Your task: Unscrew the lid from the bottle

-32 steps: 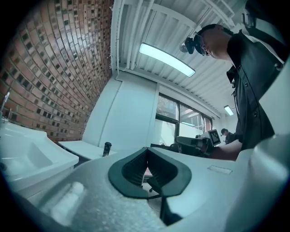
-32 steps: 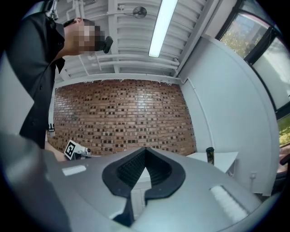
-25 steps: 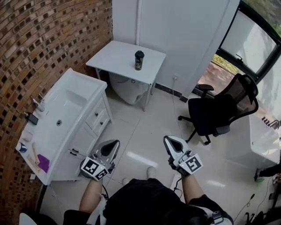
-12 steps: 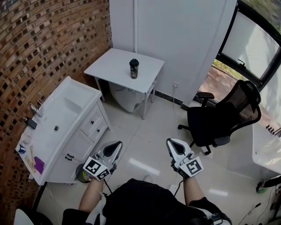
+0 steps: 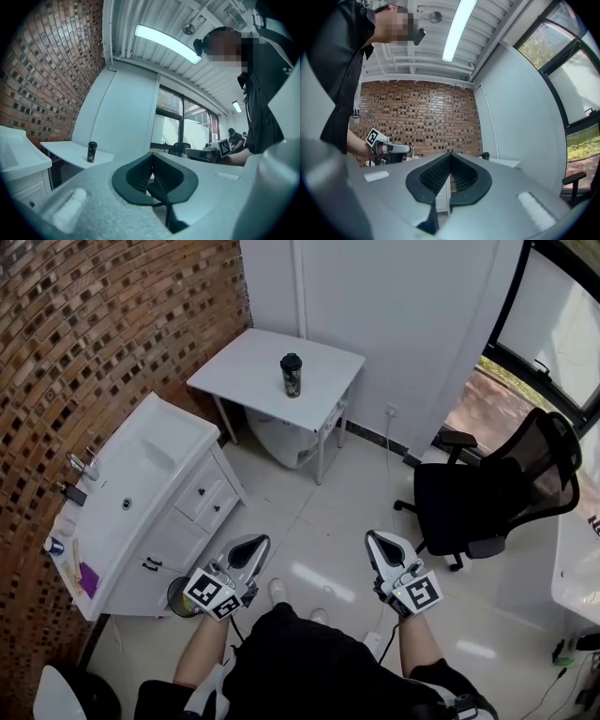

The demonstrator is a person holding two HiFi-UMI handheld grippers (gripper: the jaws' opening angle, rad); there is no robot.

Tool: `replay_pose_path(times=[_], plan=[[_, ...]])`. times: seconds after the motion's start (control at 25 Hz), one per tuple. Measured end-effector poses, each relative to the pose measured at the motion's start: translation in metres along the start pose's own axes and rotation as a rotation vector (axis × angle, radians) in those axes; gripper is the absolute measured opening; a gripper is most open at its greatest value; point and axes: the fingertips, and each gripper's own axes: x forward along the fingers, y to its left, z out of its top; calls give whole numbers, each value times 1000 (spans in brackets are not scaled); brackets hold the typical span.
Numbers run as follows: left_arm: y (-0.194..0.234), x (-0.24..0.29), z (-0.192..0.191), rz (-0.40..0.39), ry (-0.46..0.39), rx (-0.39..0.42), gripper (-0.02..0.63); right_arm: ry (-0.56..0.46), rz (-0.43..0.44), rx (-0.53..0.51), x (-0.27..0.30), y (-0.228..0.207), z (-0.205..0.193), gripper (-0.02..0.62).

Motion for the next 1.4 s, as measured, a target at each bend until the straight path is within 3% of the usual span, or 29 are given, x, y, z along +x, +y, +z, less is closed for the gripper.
replay_pose_path(times=[0.4, 0.56, 0.72, 1.2, 1.4], plan=[[72, 53, -18, -13, 8, -52, 3, 50, -42, -39, 46, -47, -9, 5], [104, 99, 3, -74, -32, -24, 3, 38, -103, -54, 77, -84, 1, 5], [142, 127, 19, -94, -38, -2, 3, 16, -104, -61, 122, -102, 7, 5], [248, 140, 17, -43, -17, -10, 3, 19, -93, -70, 230, -144, 7, 5], [272, 158, 12, -31, -5, -28, 3, 43, -82, -37, 250, -159, -1, 5]])
